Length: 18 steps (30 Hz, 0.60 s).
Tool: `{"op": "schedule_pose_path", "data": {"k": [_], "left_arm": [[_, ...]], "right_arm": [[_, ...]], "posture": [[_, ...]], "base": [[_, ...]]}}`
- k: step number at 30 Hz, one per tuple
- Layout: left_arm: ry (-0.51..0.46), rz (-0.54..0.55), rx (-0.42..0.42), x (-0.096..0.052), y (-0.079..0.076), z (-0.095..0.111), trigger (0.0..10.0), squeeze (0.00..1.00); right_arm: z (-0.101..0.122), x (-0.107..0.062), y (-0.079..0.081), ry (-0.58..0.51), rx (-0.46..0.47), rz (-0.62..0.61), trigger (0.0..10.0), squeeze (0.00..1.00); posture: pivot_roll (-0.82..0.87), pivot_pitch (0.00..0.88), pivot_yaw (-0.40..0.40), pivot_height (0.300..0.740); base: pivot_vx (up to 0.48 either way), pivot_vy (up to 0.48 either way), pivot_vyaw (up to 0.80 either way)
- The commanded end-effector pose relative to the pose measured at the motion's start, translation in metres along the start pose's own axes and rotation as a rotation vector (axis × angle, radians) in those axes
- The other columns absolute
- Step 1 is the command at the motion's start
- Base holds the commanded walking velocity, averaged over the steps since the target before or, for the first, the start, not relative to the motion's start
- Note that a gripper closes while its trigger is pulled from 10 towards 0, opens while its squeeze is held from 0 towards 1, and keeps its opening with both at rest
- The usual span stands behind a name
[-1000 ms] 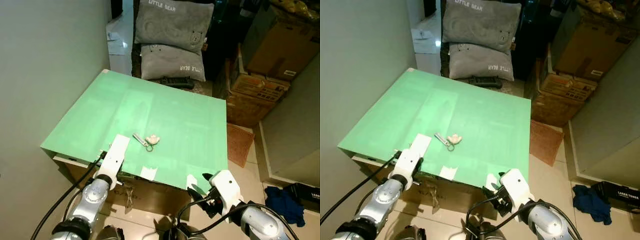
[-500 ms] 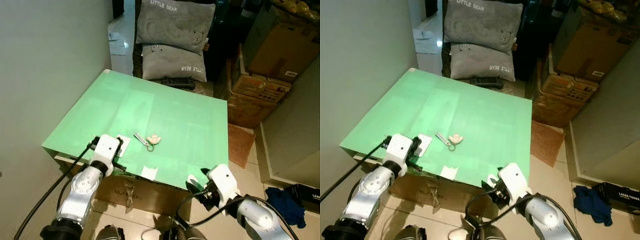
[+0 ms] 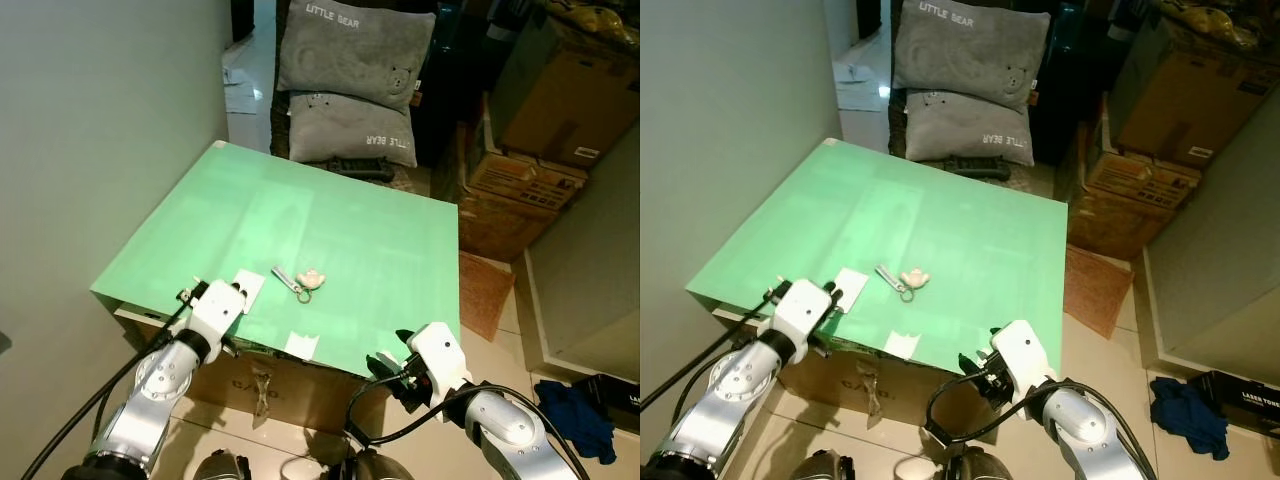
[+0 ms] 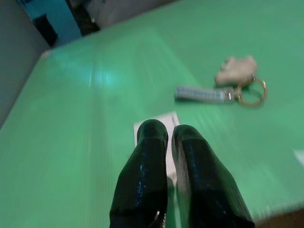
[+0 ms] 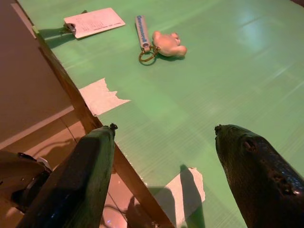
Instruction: Hang keys on a hook
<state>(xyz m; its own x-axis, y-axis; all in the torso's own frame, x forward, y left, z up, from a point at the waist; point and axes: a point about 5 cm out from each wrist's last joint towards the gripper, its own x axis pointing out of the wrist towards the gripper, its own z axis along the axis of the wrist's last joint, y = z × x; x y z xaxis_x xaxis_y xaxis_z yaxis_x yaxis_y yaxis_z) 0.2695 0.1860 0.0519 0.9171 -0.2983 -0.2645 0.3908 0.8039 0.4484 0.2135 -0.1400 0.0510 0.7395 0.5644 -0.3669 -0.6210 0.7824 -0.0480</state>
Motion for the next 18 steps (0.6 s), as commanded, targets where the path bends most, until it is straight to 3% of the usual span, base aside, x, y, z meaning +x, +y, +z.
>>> {"op": "schedule_pose_path", "data": {"k": [1,5,6,7,12,18], "left_arm": [[0.012,-0.035,0.010,0.000,-0.011,-0.003,10.0,1.00],[0.049,-0.032,-0.064,0.001,-0.022,-0.013,10.0,1.00],[0.080,-0.007,-0.135,0.003,-0.025,-0.020,10.0,1.00],[0.091,-0.006,-0.155,0.004,-0.027,-0.023,10.0,1.00],[0.096,0.005,-0.154,0.010,-0.031,-0.022,10.0,1.00],[0.103,0.057,-0.163,0.029,-0.022,-0.016,10.0,1.00]], "right_arm": [[-0.004,-0.003,-0.001,0.013,-0.003,-0.003,10.0,0.00],[-0.005,-0.003,-0.001,0.016,-0.004,-0.001,10.0,0.00],[-0.004,-0.002,-0.001,0.013,-0.002,0.000,10.0,0.00],[-0.004,-0.002,-0.001,0.011,-0.001,0.002,10.0,0.00],[-0.002,-0.003,0.001,-0.004,-0.002,0.018,10.0,0.00],[-0.002,-0.008,0.006,-0.015,0.011,0.050,10.0,0.00]], "posture": [[-0.02,0.063,-0.101,0.696],[-0.02,0.065,-0.107,0.696],[-0.02,0.069,-0.108,0.696],[-0.03,0.075,-0.111,0.696],[-0.03,0.087,-0.116,0.696],[-0.05,0.102,-0.113,0.696]], "base": [[0.000,0.000,0.00],[0.000,0.000,0.00],[0.000,0.000,0.00],[0.000,0.000,0.00],[0.000,0.000,0.00],[0.000,0.000,0.00]]}}
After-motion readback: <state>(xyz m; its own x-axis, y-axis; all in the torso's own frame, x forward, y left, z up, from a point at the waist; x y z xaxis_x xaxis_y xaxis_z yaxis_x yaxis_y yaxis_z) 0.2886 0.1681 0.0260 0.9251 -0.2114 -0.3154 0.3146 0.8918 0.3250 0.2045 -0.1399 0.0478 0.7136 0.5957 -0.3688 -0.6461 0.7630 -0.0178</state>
